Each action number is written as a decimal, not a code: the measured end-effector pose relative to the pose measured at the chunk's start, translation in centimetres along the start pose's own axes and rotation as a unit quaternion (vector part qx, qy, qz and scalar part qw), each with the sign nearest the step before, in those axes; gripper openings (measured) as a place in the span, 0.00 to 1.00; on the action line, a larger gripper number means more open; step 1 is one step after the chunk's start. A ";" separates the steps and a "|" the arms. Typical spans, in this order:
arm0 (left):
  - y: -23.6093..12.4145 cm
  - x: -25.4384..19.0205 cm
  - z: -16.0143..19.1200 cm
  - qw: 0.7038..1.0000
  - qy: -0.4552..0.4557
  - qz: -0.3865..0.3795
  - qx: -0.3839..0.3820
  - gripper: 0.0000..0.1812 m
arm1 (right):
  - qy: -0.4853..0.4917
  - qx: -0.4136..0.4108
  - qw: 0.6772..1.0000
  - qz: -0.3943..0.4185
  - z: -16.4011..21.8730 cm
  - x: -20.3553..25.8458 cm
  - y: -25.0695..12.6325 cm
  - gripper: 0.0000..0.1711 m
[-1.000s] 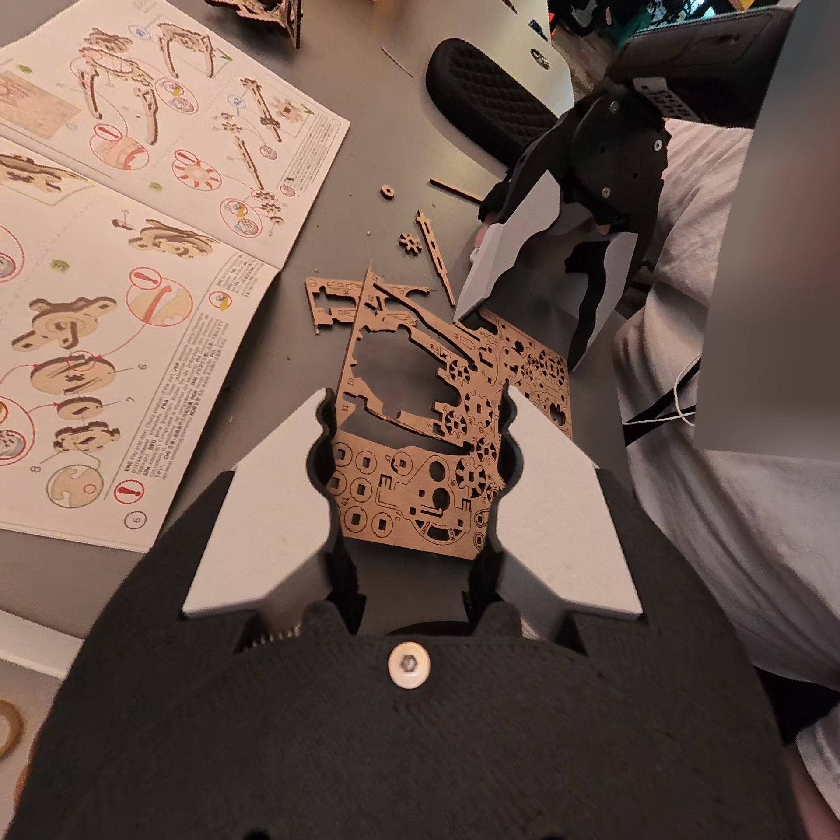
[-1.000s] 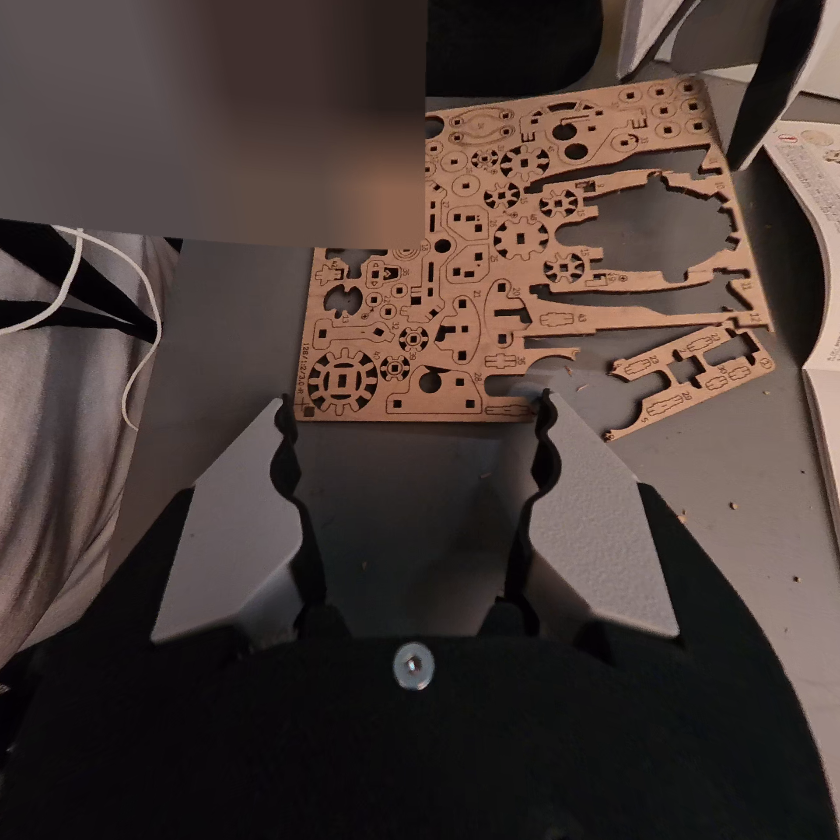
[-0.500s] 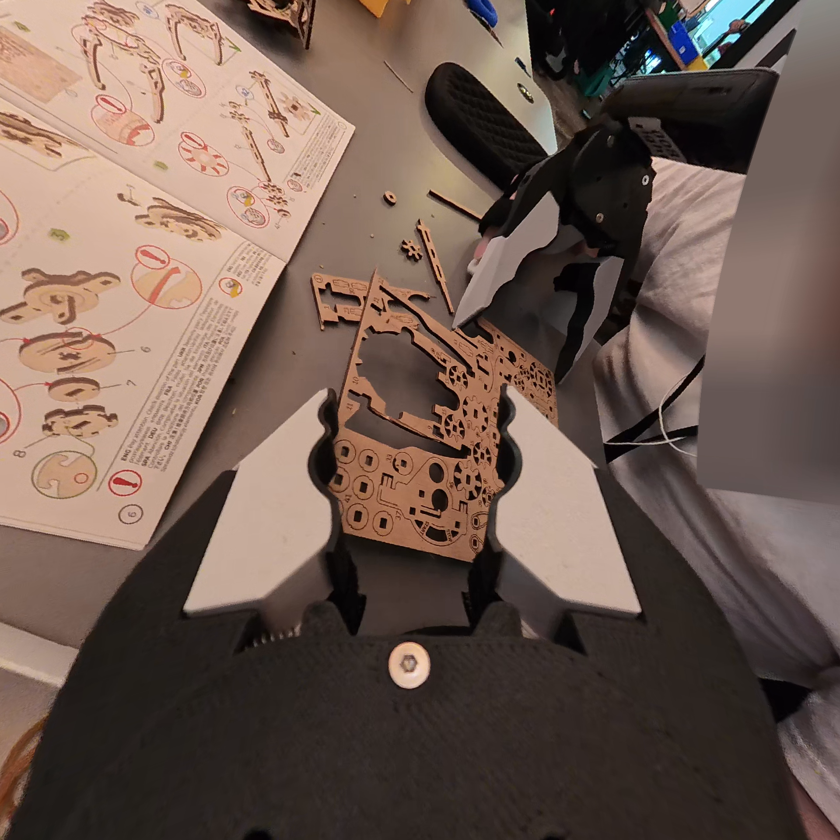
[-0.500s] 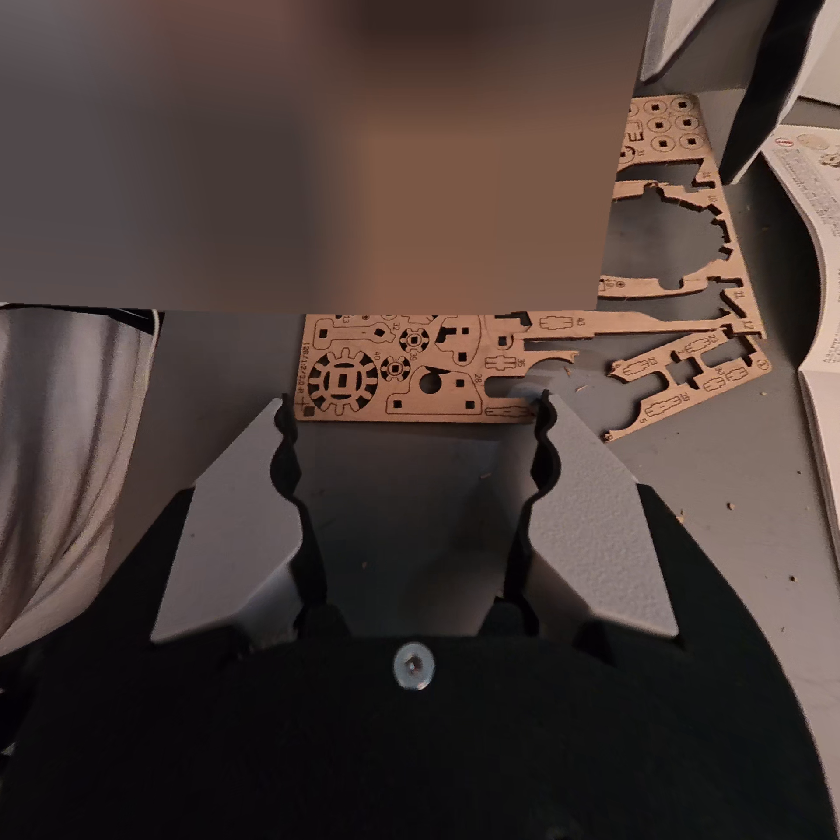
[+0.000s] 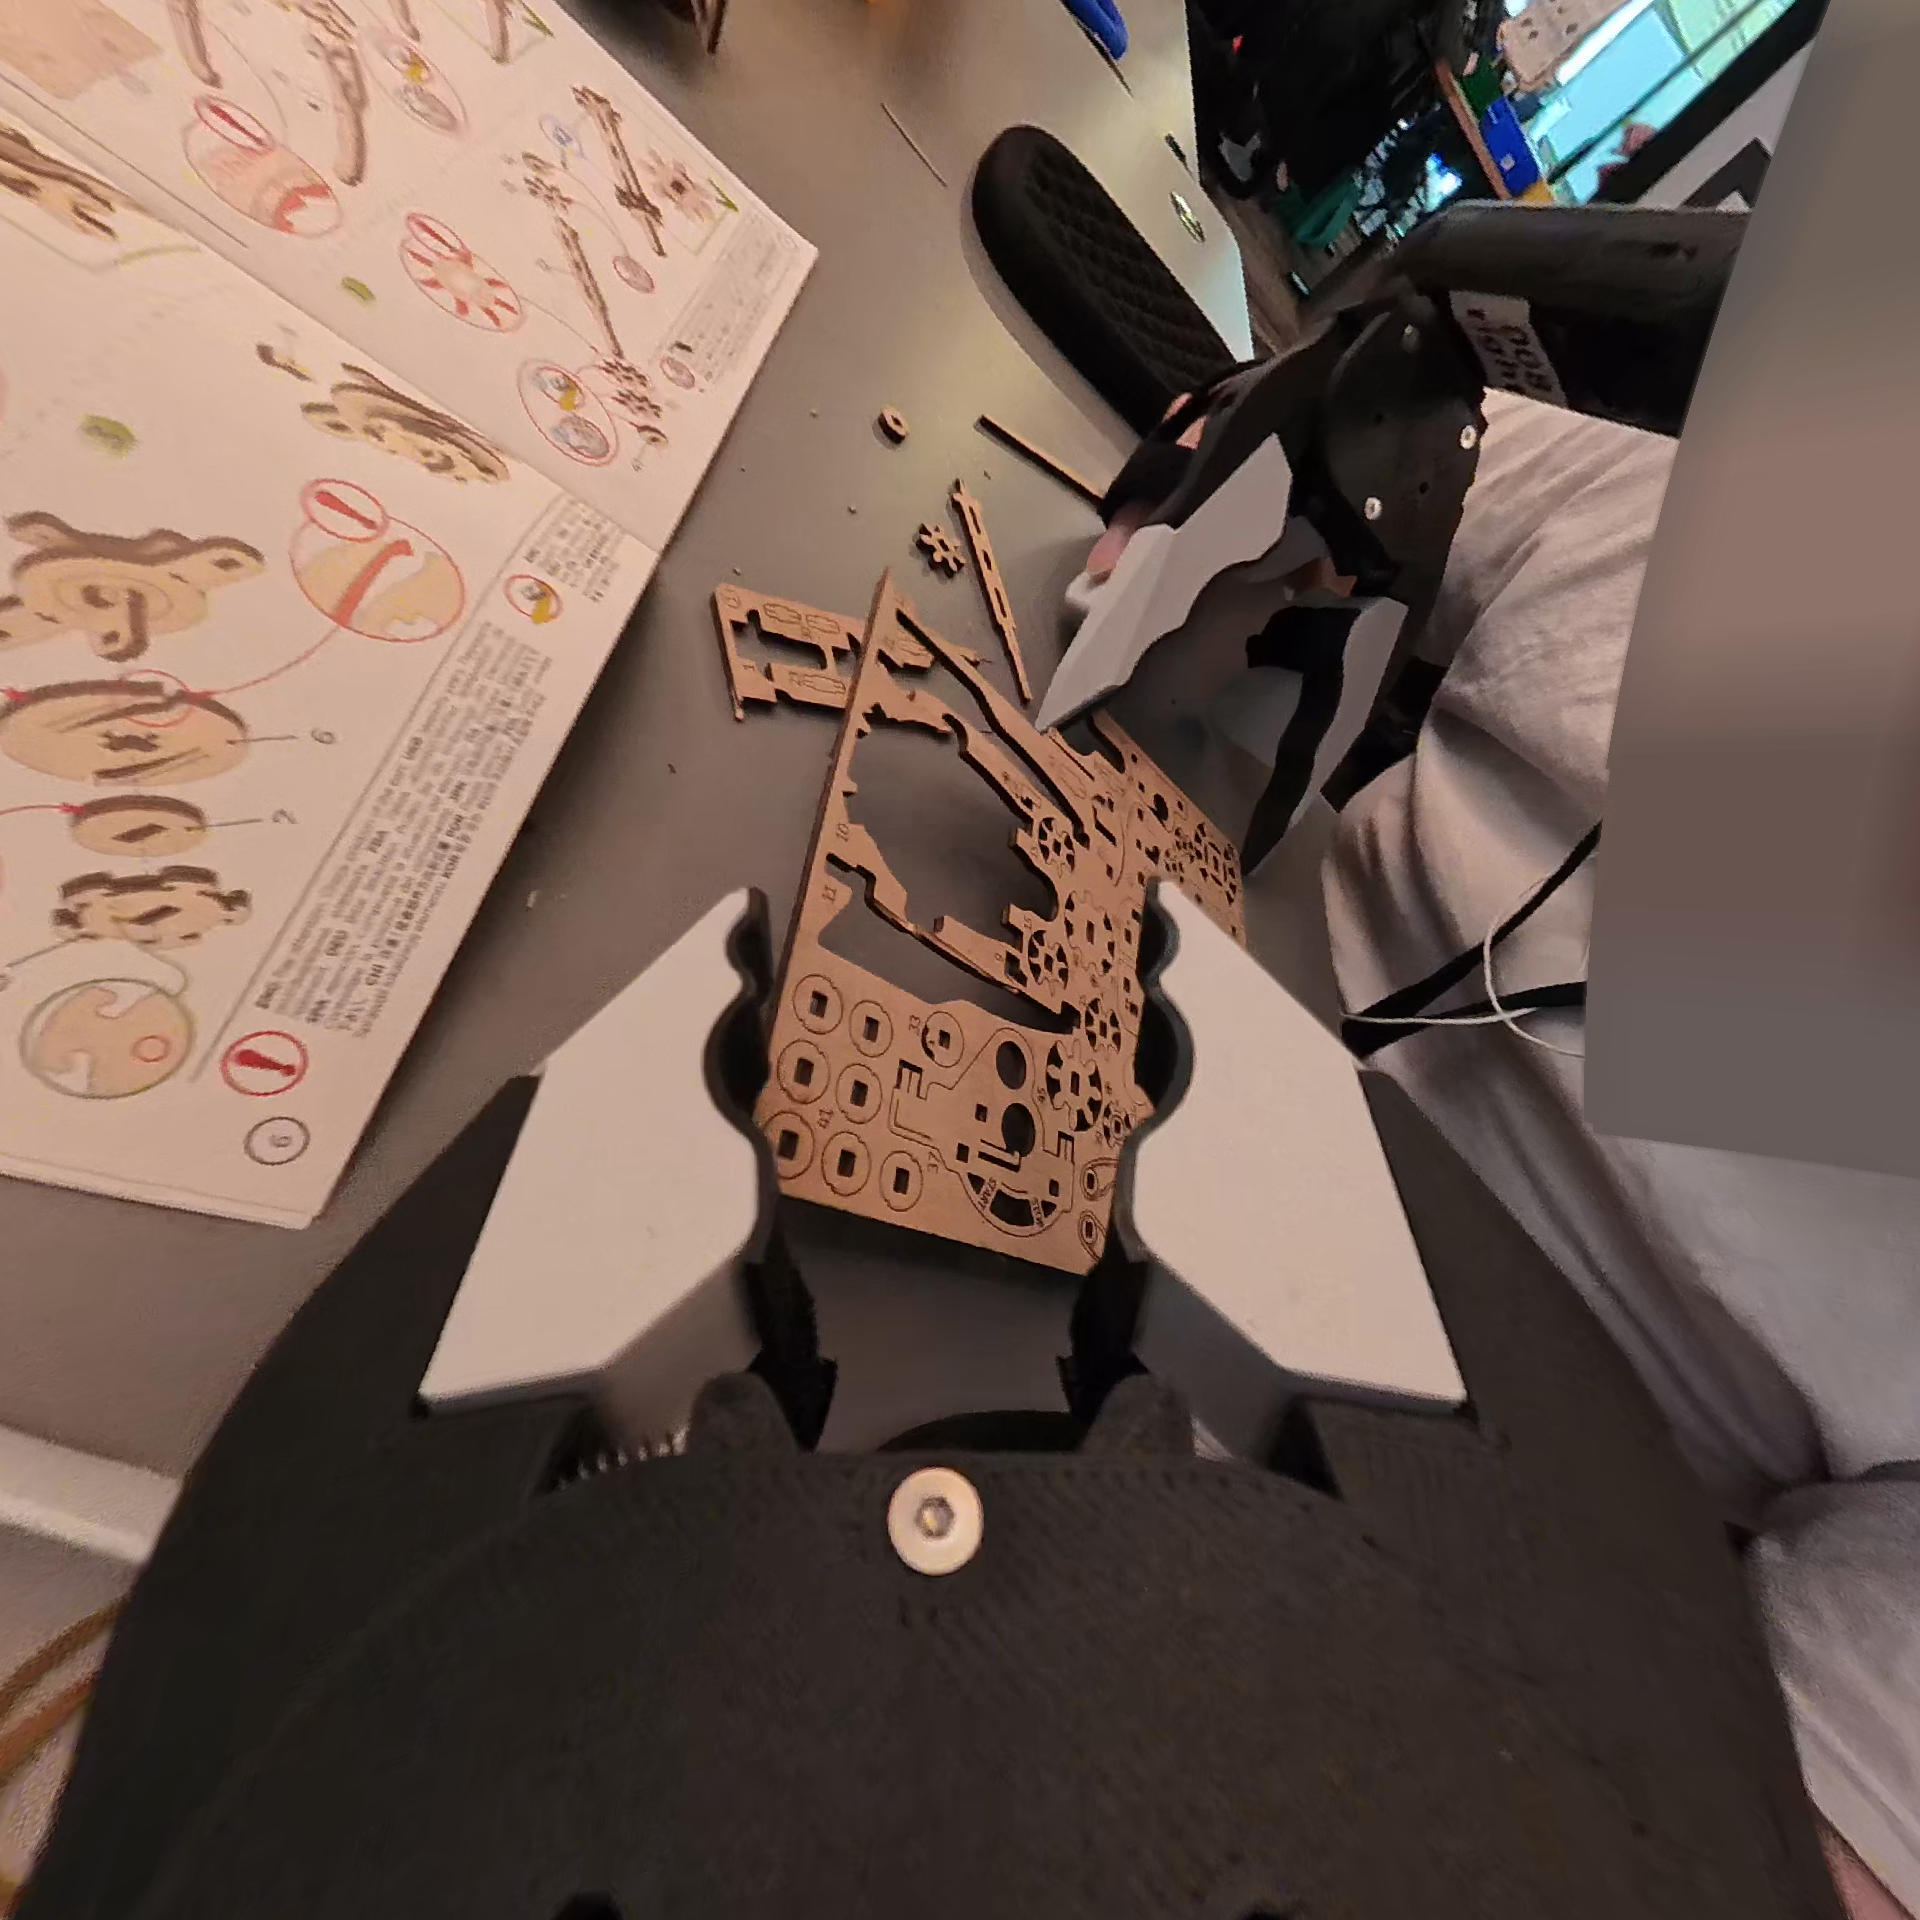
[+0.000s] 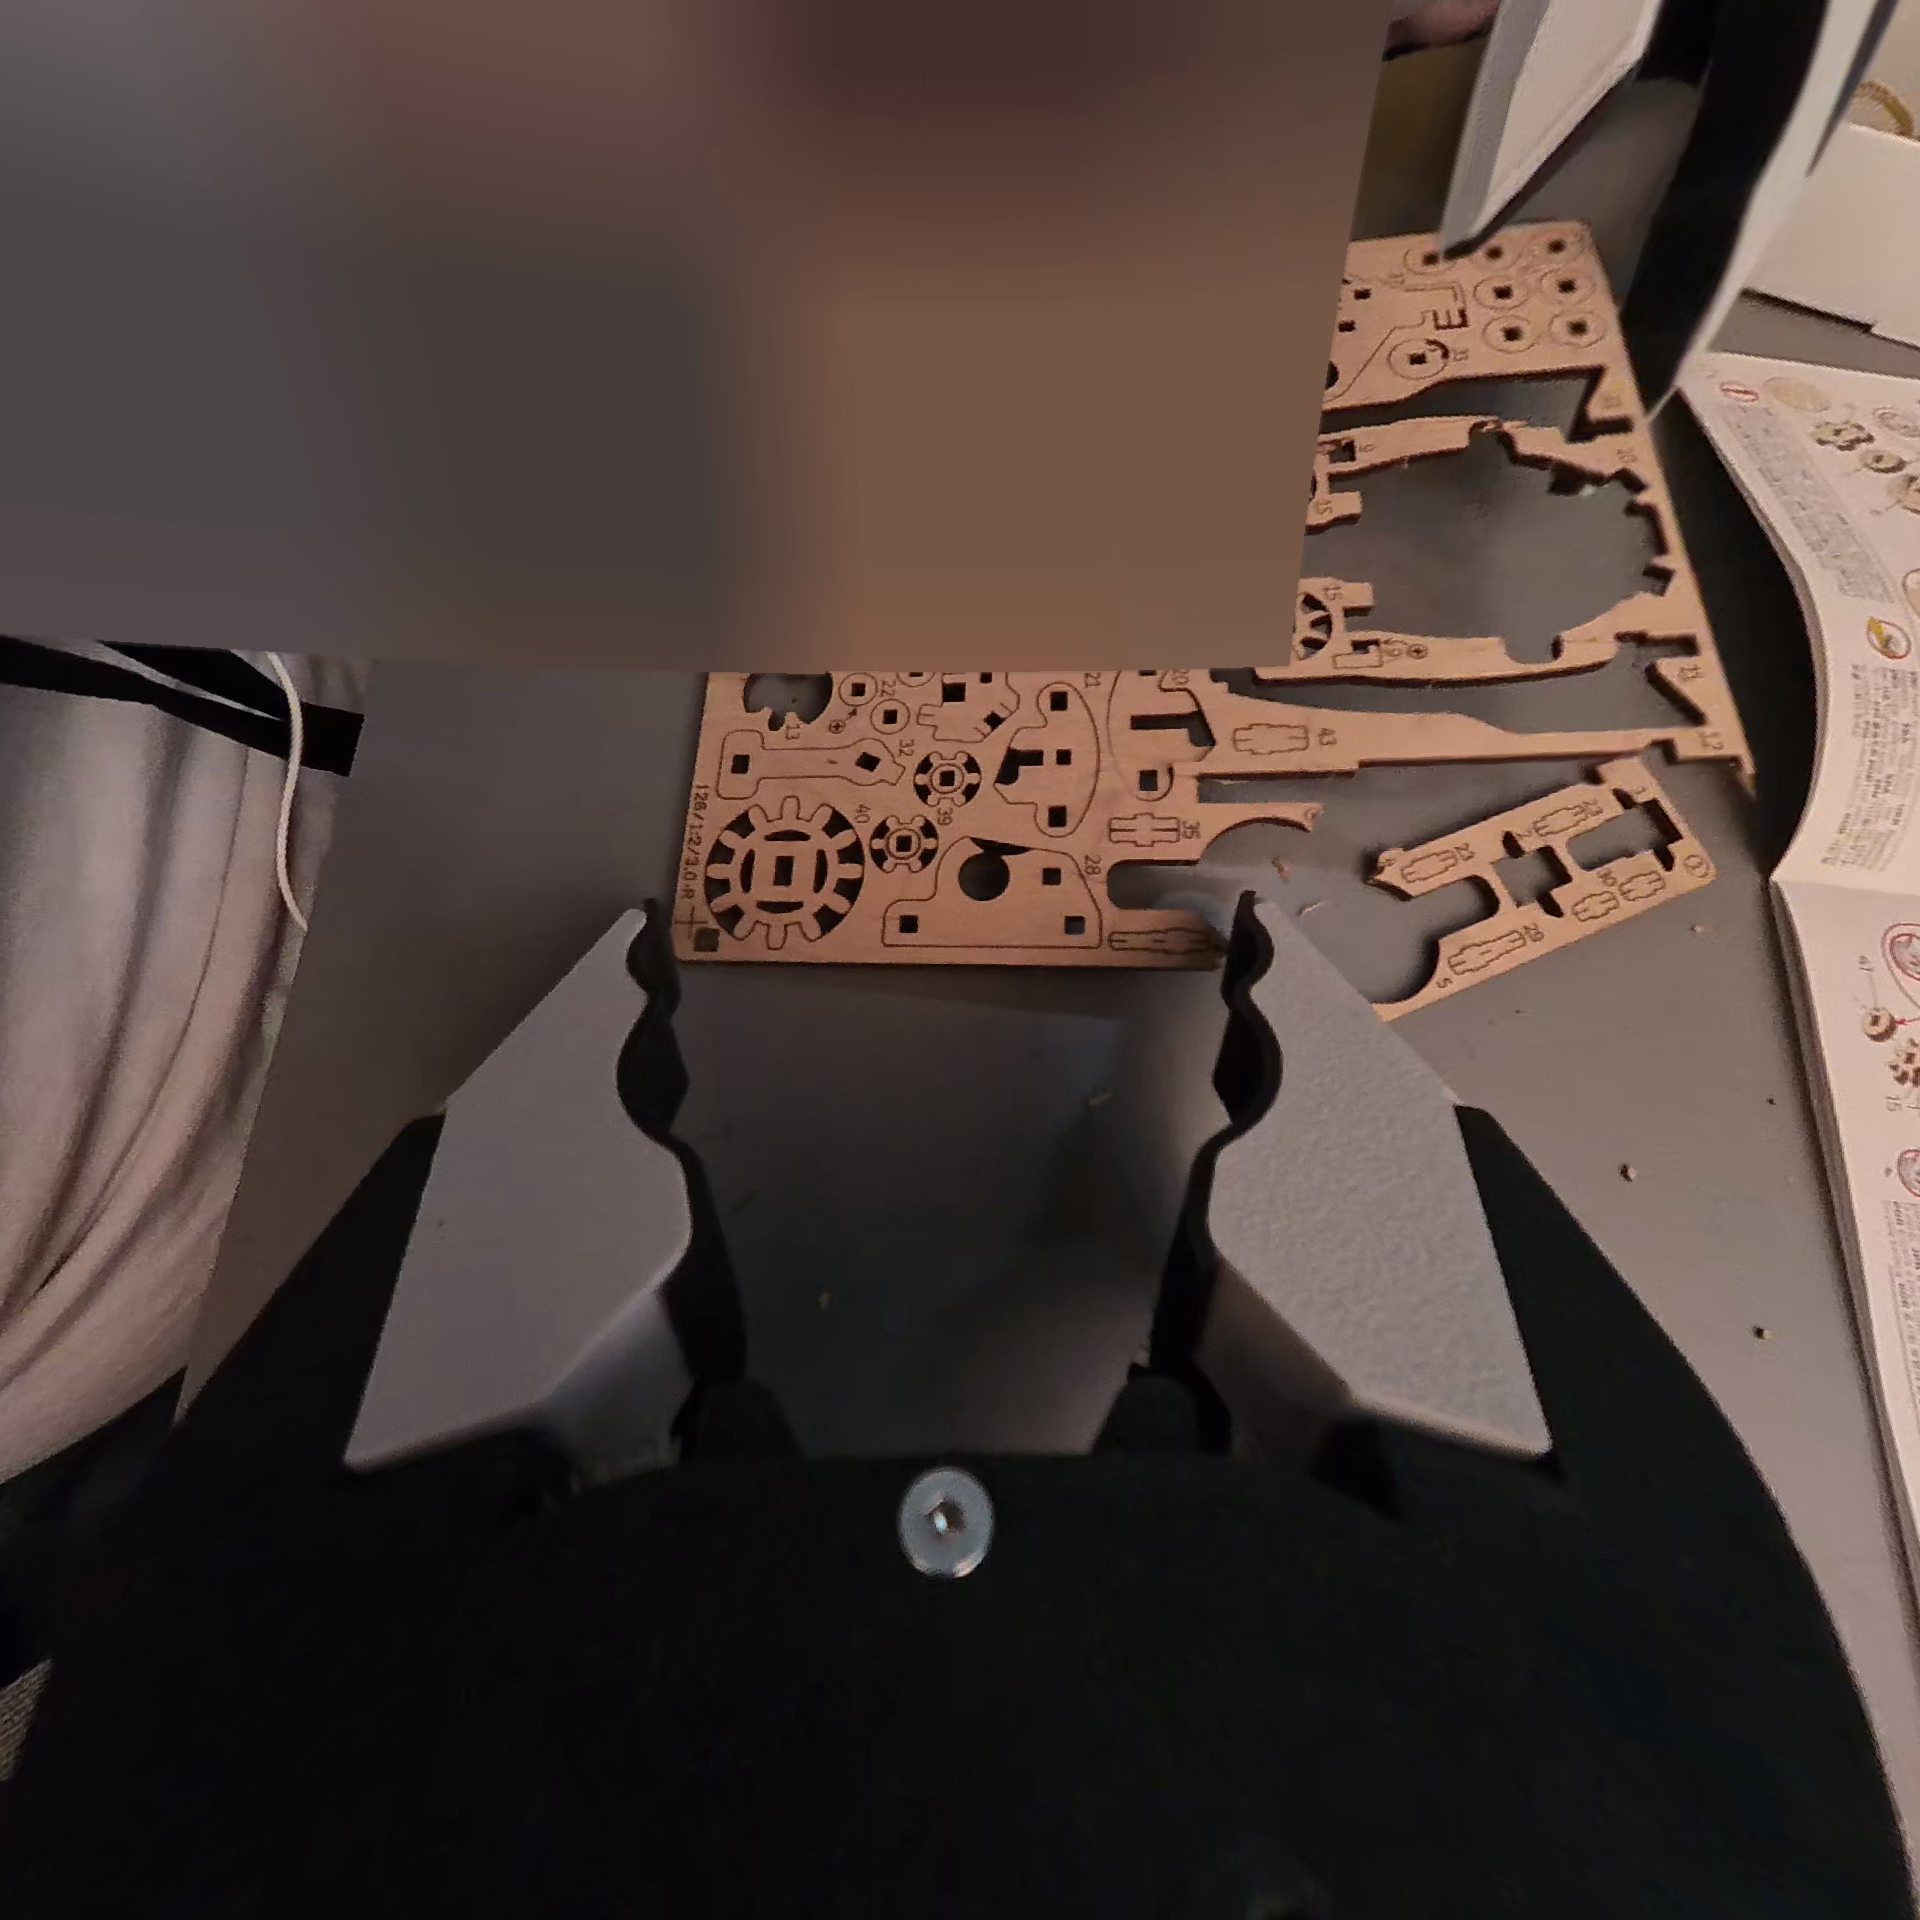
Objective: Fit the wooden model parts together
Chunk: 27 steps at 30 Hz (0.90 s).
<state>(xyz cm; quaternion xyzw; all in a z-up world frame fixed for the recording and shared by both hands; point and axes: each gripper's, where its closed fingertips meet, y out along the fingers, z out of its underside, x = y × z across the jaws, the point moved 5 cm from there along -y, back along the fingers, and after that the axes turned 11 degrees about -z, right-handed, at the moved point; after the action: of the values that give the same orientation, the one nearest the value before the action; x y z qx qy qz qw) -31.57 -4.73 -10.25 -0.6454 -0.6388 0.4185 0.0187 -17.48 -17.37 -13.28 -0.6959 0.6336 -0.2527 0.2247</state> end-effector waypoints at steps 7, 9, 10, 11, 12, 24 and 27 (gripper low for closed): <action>-0.1 -0.1 0.0 1.000 -0.018 0.017 0.001 0.29 | -0.014 -0.002 1.000 0.004 -0.1 0.0 0.0 0.61; -0.4 0.0 -0.1 0.999 -0.040 0.027 -0.005 0.23 | -0.025 -0.004 1.000 0.007 -0.2 0.1 0.0 0.61; -0.5 0.0 -0.1 0.998 -0.052 0.037 -0.009 0.20 | -0.032 -0.004 0.999 0.010 -0.3 0.1 -0.1 0.61; -0.7 0.0 -0.2 0.997 -0.062 0.050 -0.013 0.18 | -0.046 -0.004 0.999 0.015 -0.4 0.2 -0.1 0.61; -1.0 -0.1 -0.2 0.995 -0.069 0.063 -0.017 0.16 | -0.063 -0.004 0.998 0.024 -0.6 0.3 -0.1 0.61; -1.8 -0.9 -0.3 0.989 -0.080 0.120 -0.024 0.01 | -0.117 -0.007 0.992 0.053 -1.1 0.5 -0.3 0.61; -1.9 -0.9 -0.5 0.990 -0.079 0.114 -0.028 0.01 | -0.115 -0.009 0.992 0.056 -1.0 0.3 -0.4 0.61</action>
<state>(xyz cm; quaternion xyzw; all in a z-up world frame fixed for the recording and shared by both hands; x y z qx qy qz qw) -32.66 -4.88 -8.43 -0.6790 -0.5722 0.4493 -0.0979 -17.82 -17.68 -12.23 -0.6854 0.6440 -0.1521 0.3038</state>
